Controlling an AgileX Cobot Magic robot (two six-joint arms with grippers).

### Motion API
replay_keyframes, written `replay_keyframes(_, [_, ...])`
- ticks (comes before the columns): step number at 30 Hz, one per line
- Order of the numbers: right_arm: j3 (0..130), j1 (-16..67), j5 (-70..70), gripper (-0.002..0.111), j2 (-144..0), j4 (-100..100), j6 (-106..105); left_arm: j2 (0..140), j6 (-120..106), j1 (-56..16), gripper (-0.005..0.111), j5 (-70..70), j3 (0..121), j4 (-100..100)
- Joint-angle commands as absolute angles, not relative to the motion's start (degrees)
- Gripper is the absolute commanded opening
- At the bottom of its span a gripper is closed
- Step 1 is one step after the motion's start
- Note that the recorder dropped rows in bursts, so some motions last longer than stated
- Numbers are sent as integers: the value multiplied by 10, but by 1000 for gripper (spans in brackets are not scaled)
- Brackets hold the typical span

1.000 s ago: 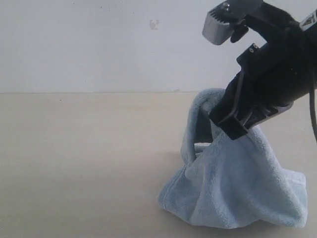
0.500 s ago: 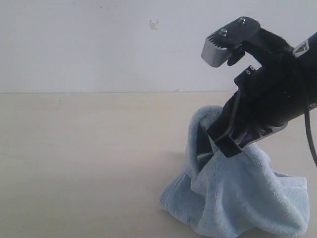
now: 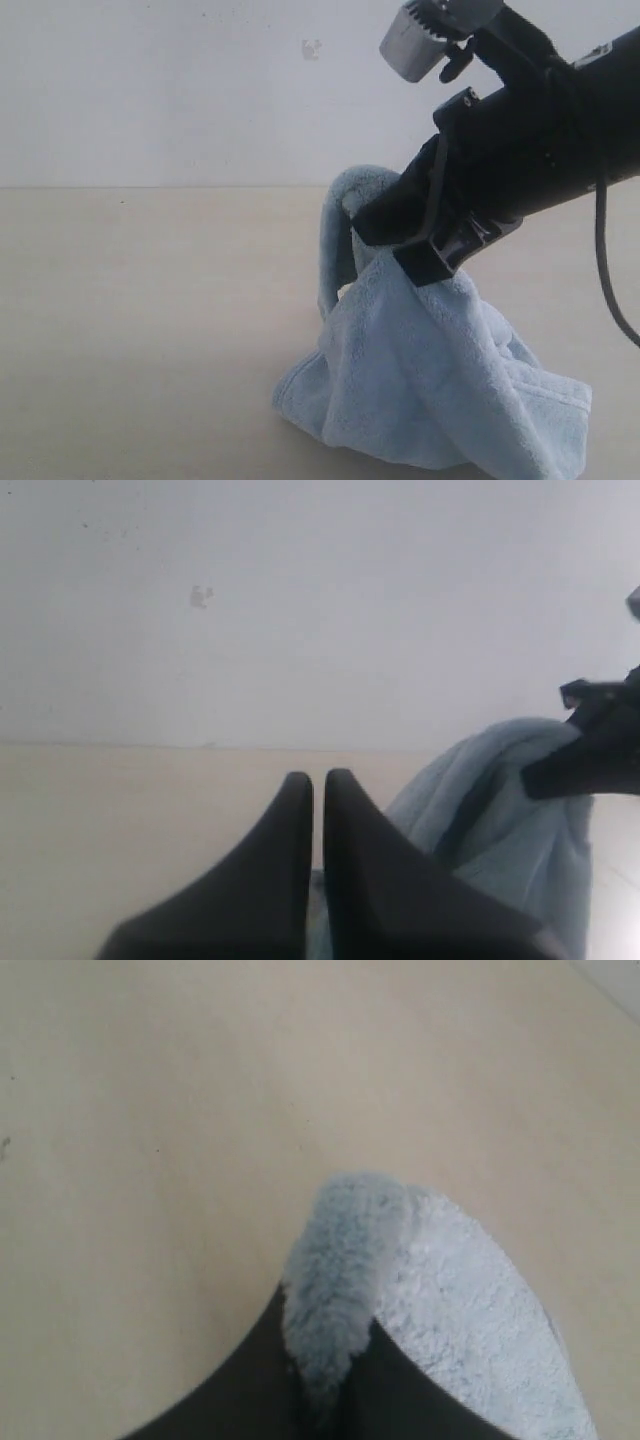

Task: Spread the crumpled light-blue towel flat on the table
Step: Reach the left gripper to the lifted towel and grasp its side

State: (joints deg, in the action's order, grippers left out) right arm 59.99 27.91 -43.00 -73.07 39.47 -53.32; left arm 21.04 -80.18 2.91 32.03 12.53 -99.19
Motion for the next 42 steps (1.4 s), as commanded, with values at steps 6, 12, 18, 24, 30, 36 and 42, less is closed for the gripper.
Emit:
replay_keyframes(6, [601, 280, -391, 1, -727, 414, -548, 492, -905, 26, 53, 407, 228, -999])
replay_keyframes(12, [601, 280, -387, 1, -727, 414, -548, 714, -957, 0, 60, 523, 327, -999])
replay_keyframes(18, [601, 280, -385, 1, -727, 414, -548, 850, -1004, -101, 60, 514, 401, -999])
replay_keyframes(24, [601, 280, -383, 1, -727, 414, -548, 887, -1052, -166, 60, 447, 441, -999])
replay_keyframes(30, [601, 280, -372, 1, -727, 414, -548, 887, -1087, -208, 60, 400, 449, -999])
replay_keyframes(36, [601, 280, -371, 1, -727, 414, -548, 887, -1091, -241, 60, 375, 472, -999])
replay_keyframes(42, [601, 280, -390, 1, -727, 414, -547, 891, -1089, -247, 60, 343, 505, -999])
